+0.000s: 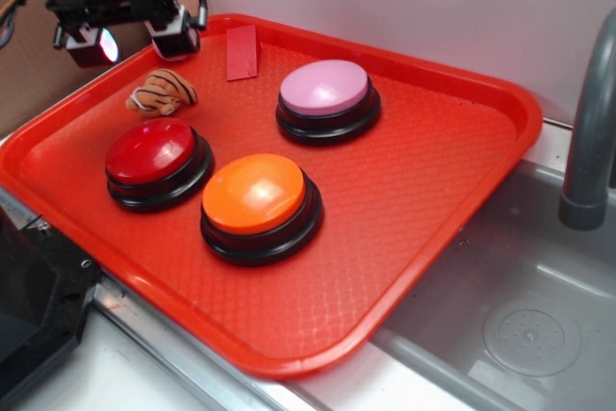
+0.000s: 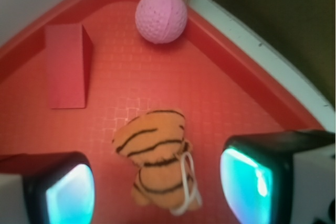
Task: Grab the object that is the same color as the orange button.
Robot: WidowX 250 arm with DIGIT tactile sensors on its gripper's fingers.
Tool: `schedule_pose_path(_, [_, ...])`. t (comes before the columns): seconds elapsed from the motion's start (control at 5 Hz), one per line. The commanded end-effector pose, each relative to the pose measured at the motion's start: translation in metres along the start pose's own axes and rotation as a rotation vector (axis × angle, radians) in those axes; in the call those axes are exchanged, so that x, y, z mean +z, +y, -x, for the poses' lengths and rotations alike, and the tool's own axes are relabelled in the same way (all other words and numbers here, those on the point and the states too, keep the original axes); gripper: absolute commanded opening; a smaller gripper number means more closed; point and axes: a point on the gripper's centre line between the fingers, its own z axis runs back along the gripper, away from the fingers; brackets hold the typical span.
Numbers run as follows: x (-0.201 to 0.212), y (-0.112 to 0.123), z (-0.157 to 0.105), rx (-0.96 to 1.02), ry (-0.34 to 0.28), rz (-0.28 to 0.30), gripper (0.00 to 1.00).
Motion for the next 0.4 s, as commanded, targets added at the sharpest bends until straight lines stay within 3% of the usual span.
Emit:
schedule_pose_path(0.0, [-0.0351,0.0119,-0.0036,0.030,0.006,0.027,1.00])
schedule_pose_path(0.2, [-0.0423,0.0148,-0.0020,0.038,0.064,0.053,0.85])
